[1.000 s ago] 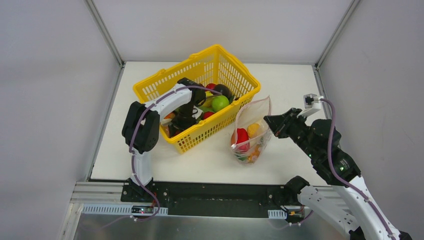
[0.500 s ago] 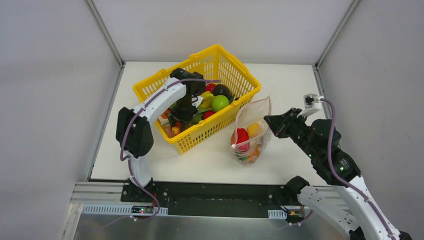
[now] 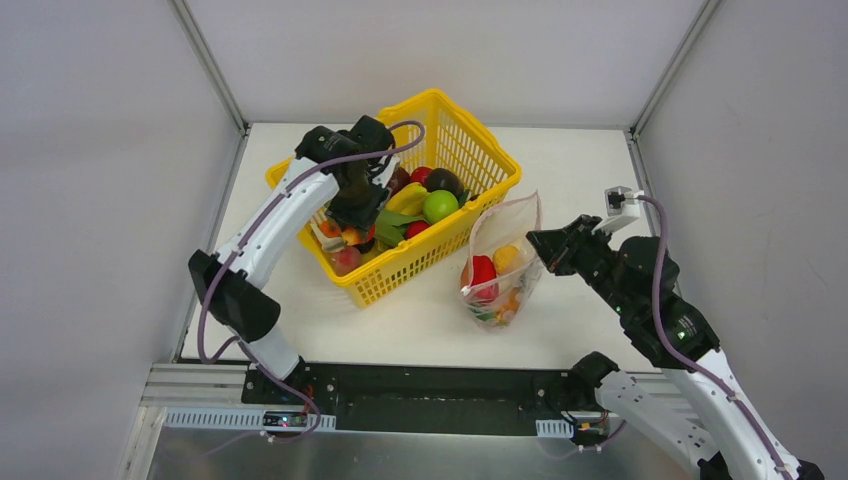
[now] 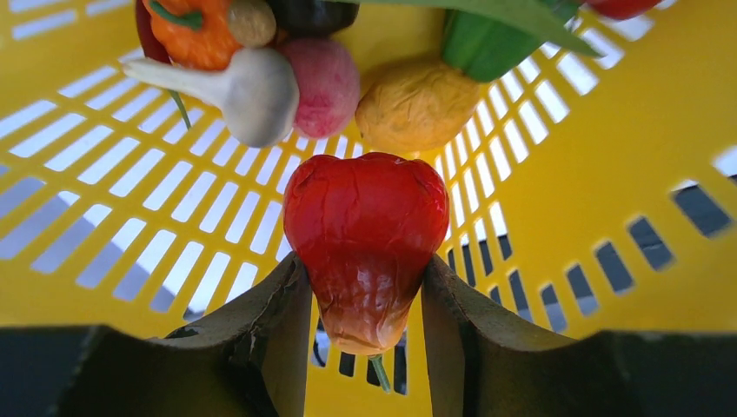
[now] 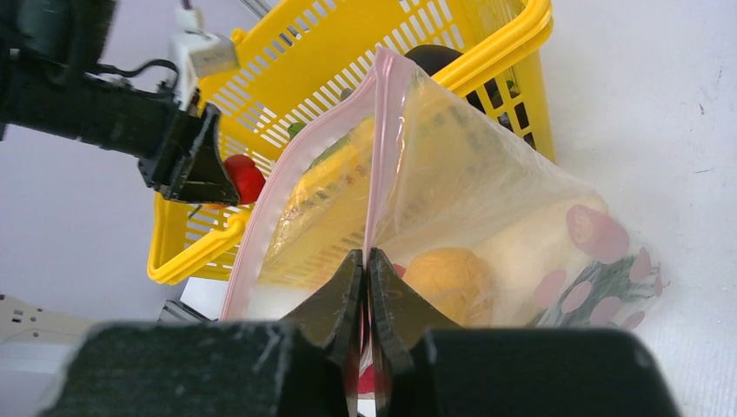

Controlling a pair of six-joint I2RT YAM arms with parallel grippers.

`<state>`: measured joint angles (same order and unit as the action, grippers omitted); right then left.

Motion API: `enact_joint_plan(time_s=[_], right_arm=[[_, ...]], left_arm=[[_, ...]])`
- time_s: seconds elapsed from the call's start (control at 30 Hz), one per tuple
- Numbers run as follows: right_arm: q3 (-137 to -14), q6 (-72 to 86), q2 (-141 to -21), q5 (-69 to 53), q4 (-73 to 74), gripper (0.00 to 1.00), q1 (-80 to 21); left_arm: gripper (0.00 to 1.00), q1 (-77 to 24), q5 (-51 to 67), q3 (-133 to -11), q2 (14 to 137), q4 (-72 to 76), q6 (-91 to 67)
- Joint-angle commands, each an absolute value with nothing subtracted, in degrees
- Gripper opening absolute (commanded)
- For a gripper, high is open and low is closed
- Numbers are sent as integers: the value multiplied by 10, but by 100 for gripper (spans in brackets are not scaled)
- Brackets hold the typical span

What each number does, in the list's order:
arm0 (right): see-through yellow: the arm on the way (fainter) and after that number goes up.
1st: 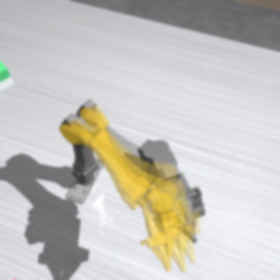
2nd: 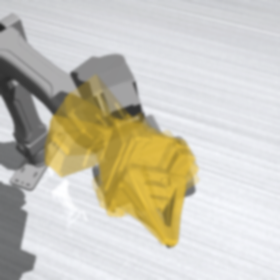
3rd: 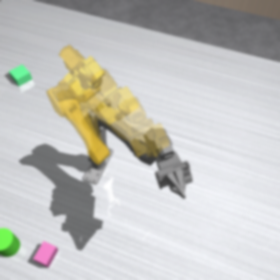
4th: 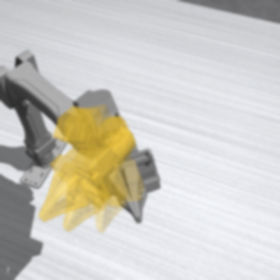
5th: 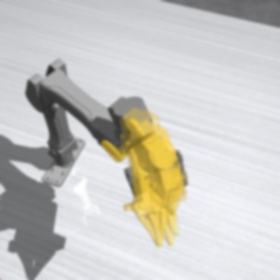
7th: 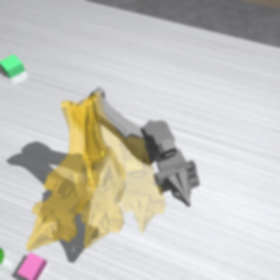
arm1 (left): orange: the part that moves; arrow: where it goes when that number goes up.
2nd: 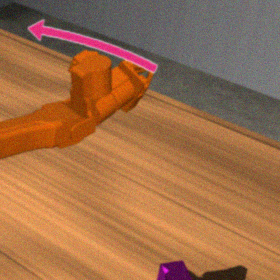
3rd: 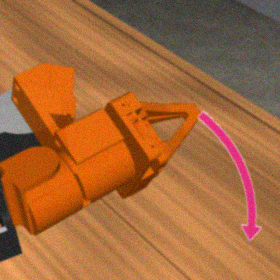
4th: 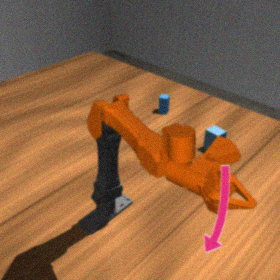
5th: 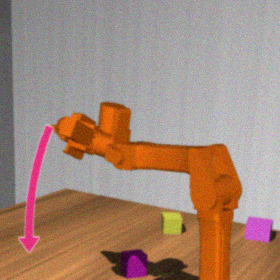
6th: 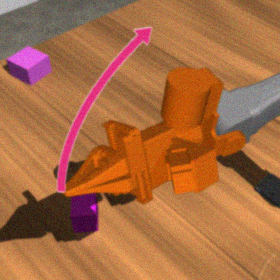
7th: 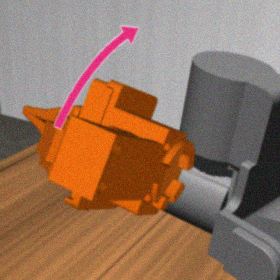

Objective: Place the food in the zip-top bag and seal the zipper
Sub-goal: Pick up the fake fruit from the bin, then place the fake fruit in the zipper food storage bag.

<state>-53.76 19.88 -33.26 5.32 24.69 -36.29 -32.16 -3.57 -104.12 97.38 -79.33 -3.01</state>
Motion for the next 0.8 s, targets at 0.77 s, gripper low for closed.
enact_joint_plan(time_s=[0.77], right_arm=[[-547, 206, -358, 34, 215, 8, -364]], left_arm=[[0, -475, 161, -962, 749, -310, -129]])
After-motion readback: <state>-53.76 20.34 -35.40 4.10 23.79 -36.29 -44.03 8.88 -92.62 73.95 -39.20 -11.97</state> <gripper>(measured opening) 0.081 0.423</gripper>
